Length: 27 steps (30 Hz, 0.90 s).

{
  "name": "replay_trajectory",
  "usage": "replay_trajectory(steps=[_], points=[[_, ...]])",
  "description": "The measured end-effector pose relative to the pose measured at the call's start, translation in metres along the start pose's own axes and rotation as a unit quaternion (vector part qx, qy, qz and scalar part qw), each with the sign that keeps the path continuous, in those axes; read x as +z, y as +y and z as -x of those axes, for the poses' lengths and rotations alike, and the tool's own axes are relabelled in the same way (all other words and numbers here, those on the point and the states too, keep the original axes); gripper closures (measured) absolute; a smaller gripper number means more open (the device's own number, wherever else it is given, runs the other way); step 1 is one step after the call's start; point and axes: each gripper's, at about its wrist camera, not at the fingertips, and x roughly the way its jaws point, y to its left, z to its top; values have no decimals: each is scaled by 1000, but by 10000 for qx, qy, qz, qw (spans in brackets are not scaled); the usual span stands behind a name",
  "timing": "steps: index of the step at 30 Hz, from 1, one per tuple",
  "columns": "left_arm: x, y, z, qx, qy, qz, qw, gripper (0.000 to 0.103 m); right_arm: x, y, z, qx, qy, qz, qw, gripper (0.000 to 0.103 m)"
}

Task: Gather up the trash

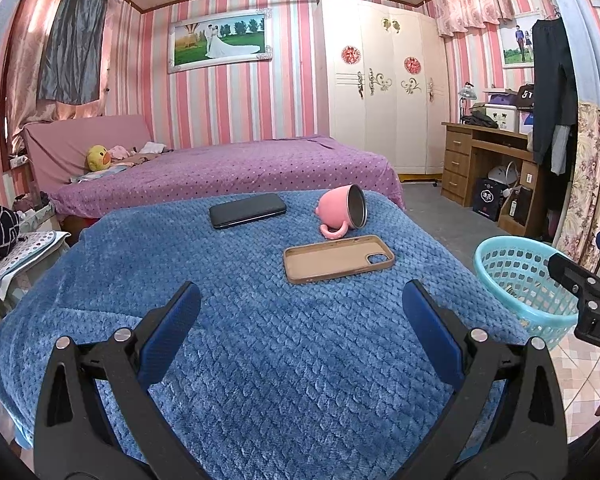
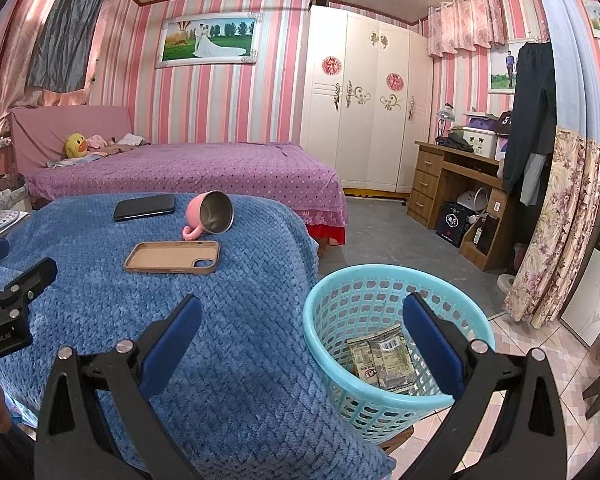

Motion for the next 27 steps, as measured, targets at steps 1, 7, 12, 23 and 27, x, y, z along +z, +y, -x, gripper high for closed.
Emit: replay_trajectory(steps=[1, 7, 12, 23, 27], points=[[0, 0, -1, 5, 13, 10, 10000, 6, 0, 0, 0, -3, -10, 11, 10000, 5], [0, 4, -2, 19, 4, 66, 10000, 5, 0, 2, 0, -2, -7, 9, 10000, 5], [0, 4, -2, 20, 8, 67, 10000, 5, 0, 6, 1, -4, 24, 15, 10000, 5], [0, 4, -1, 25, -22, 68, 10000, 5, 0, 6, 0, -11, 24, 26, 10000, 5], [0, 4, -1, 19, -11, 75, 10000, 5, 0, 6, 0, -11, 28, 25, 10000, 5]])
